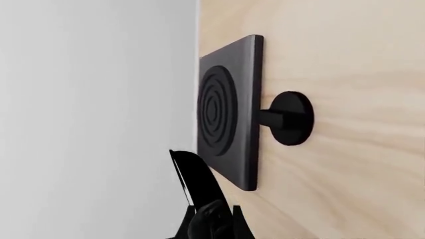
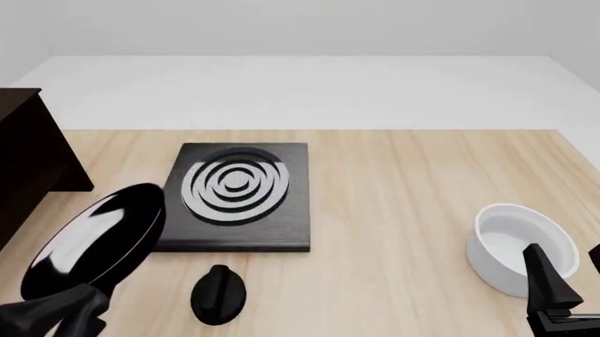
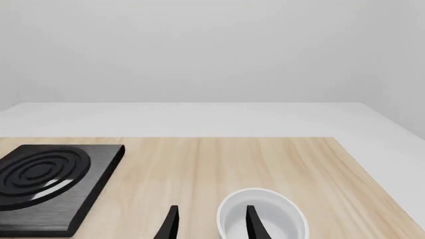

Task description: Put the frying pan under the cabinet shelf.

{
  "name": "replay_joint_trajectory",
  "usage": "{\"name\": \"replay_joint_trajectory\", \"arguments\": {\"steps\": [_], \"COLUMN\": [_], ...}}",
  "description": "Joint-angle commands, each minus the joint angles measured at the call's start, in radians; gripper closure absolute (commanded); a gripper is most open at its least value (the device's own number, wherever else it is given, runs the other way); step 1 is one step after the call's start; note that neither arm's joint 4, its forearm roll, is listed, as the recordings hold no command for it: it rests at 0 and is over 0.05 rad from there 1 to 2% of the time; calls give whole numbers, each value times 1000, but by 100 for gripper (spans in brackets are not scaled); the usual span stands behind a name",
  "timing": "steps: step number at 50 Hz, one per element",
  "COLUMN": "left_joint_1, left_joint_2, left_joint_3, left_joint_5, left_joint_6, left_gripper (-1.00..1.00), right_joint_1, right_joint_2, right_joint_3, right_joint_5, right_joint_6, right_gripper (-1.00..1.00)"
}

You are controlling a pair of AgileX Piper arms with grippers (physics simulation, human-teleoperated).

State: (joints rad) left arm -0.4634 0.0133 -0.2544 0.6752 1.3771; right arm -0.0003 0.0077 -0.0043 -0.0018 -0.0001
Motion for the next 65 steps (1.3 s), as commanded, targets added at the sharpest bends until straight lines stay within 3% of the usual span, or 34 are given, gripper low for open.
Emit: {"name": "replay_joint_trajectory", "arguments": {"steps": [1,21,29,52,65], "left_joint_1": [39,98,133,201,230], "left_joint_2": [-13,1,-11,5,127], "left_joint_3": [31,116,150,188,199], "left_joint_5": [-37,-139,-166,-205,-335], "left_joint_6": [13,-51,-16,-31,-28], "left_gripper": [100,100,100,100,100], "right_joint_1": [0,0,0,0,0], "right_joint_2": [0,0,0,0,0], "right_joint_3": [0,0,0,0,0], "right_joint_5": [0,0,0,0,0], "right_joint_6": [0,0,0,0,0], "right_gripper": [-100,-100,-100,-100,-100]}}
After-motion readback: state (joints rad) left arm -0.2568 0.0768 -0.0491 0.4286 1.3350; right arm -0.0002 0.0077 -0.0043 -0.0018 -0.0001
